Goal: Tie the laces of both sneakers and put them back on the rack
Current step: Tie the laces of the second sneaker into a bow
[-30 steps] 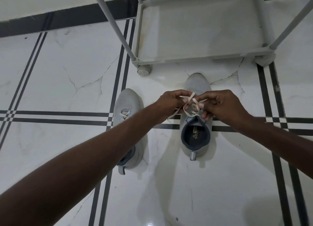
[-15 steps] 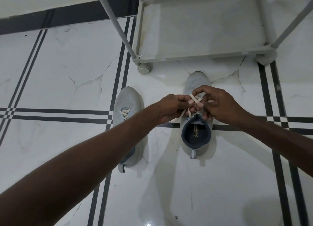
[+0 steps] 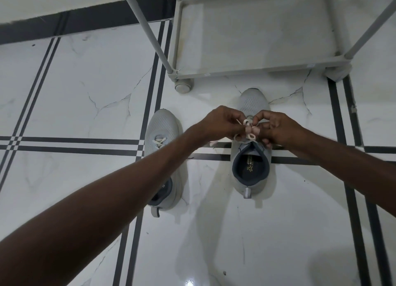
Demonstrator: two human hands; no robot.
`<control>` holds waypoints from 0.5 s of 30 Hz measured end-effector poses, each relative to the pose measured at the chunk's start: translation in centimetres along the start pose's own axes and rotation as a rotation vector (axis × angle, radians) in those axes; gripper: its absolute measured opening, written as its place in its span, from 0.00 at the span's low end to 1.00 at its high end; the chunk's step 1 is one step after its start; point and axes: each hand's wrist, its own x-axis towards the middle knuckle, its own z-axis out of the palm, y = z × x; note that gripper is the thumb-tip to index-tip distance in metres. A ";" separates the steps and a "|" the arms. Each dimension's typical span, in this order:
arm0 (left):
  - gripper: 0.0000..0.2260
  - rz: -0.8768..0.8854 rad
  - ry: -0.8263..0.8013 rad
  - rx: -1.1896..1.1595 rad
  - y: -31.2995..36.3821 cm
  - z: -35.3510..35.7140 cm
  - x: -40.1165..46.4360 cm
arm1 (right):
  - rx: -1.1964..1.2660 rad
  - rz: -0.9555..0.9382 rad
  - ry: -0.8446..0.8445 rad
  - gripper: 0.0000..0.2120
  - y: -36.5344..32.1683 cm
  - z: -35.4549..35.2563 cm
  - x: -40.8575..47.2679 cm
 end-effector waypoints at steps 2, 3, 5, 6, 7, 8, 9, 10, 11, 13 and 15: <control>0.05 0.089 0.066 0.303 0.3 -0.3 0.1 | 0.028 0.015 -0.010 0.05 0.0 -0.2 0.1; 0.04 0.139 0.123 0.438 0.4 0.0 0.0 | 0.025 0.022 -0.013 0.04 -0.2 -0.3 0.1; 0.04 0.220 0.254 0.628 0.4 1.4 -0.2 | 0.008 0.038 -0.029 0.03 -0.4 -0.2 0.0; 0.04 0.251 0.318 0.683 0.3 2.1 -0.3 | 0.000 0.045 -0.039 0.05 -0.5 -0.1 -0.1; 0.04 0.271 0.379 0.724 0.2 2.7 -0.2 | -0.007 0.052 -0.042 0.07 -0.5 0.0 0.0; 0.05 0.277 0.432 0.740 0.1 3.1 -0.2 | -0.017 0.061 -0.034 0.10 -0.5 0.0 0.0; 0.05 0.260 0.474 0.713 0.0 3.4 -0.1 | -0.027 0.070 -0.023 0.11 -0.6 -0.1 0.1; 0.05 0.231 0.503 0.626 -0.1 3.5 -0.1 | -0.028 0.078 -0.010 0.11 -0.7 -0.2 0.1; 0.06 0.190 0.524 0.508 -0.2 3.7 -0.3 | -0.019 0.081 0.006 0.09 -0.8 -0.3 0.1; 0.08 0.102 0.525 0.320 -0.1 4.1 -0.6 | 0.015 0.074 0.049 0.04 -0.7 -0.5 -0.1; 0.07 0.016 0.516 0.197 -0.2 4.3 -0.9 | -0.002 0.049 0.099 0.02 -0.5 -0.6 -0.2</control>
